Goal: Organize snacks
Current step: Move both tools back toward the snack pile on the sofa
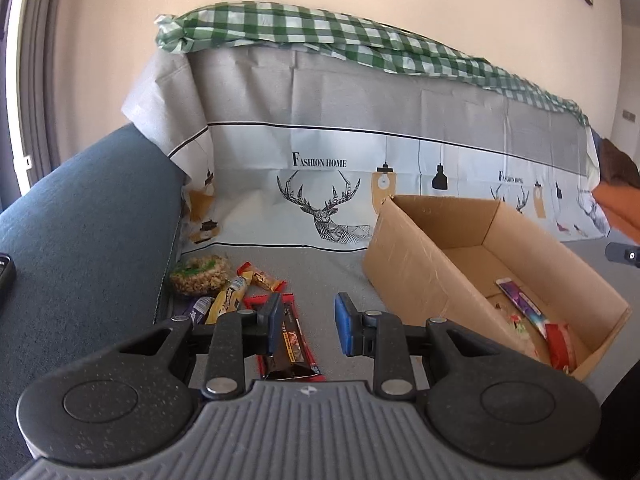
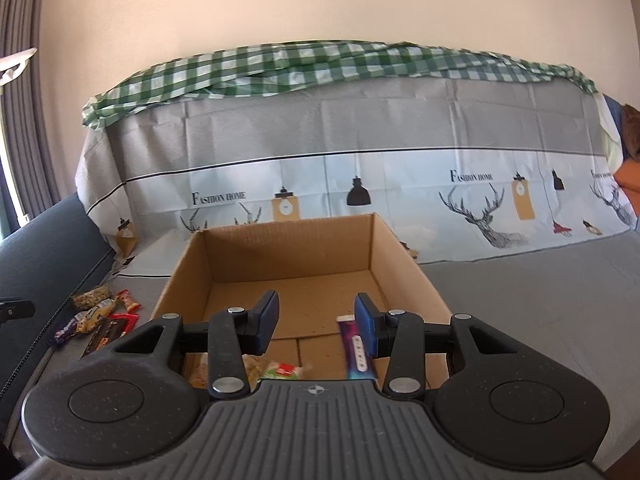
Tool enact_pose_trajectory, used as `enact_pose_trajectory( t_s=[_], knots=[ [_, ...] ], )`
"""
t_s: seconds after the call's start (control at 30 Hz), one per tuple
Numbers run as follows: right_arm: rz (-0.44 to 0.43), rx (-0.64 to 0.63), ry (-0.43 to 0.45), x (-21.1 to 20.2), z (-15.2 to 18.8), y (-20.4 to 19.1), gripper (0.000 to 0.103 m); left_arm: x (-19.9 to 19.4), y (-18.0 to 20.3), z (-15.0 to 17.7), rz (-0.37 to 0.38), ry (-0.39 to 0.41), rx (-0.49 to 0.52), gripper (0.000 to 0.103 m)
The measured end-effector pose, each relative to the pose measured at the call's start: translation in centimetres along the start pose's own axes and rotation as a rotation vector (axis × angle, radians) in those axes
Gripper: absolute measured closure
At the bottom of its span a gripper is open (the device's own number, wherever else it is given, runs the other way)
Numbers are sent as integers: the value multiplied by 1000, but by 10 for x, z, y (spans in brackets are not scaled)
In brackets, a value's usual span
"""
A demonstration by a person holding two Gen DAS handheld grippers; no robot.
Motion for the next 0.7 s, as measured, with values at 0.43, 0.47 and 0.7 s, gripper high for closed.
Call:
enact_pose_trajectory(
  t_s=[0.43,0.47,0.7],
  knots=[
    [-146,-50,-49,21,19,-80,59,4,-23,-1,10,-23,-152,72],
    [-159,-52,-59,24,23,-89,59,3,-25,-1,5,-18,-166,72],
    [-260,-65,-132,52,48,-146,59,-6,-36,-2,-22,29,-243,72]
  ],
)
Point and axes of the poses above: each gripper's, at about its wrist camera, not at the fingertips, and x roughly the way its jaws point, y to its right, z to its underside, the point moved 2 cm from there along x, roughly the way its jaws point, and after that the axes turned 15 degrees about x, right-handed, at the moved point
